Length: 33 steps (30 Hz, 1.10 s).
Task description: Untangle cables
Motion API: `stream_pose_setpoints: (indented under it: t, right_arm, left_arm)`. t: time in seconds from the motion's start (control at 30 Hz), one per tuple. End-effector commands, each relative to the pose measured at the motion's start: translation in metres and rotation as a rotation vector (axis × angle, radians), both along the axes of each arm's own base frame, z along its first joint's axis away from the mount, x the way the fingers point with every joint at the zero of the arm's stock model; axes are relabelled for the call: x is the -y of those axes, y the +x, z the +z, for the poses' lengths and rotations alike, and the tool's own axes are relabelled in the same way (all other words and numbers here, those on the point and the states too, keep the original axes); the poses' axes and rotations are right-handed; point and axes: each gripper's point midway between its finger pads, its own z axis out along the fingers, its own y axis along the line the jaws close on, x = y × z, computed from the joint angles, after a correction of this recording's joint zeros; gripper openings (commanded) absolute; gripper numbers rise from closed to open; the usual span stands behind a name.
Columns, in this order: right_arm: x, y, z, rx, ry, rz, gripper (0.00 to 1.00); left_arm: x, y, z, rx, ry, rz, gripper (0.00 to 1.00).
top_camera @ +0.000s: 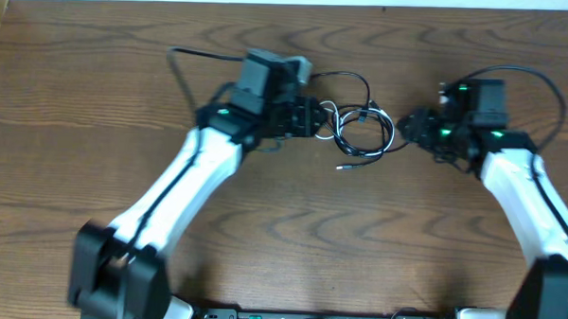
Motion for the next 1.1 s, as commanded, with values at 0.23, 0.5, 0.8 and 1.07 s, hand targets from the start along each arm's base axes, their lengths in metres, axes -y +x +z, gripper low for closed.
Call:
stream_pose_setpoints:
  t: [0.23, 0.5, 0.8, 1.07]
  right_arm:
    - [0.063, -0.015, 0.012, -0.019, -0.079, -0.16, 0.57]
    - [0.071, -0.021, 0.006, -0.049, -0.127, -0.178, 0.56]
    - [0.071, -0.021, 0.006, -0.051, -0.126, -0.178, 0.55]
    - [0.07, -0.023, 0.005, -0.058, -0.126, -0.173, 0.55]
  left_arm:
    - [0.071, 0.015, -0.1, -0.202, -0.055, 0.165, 0.42]
    - [0.086, 0.006, -0.139, -0.238, -0.008, 0.193, 0.41]
    - [0.07, -0.01, -0.163, -0.22, 0.178, 0.23, 0.41]
    - [0.068, -0.013, -0.169, 0.015, 0.363, -0.092, 0.41]
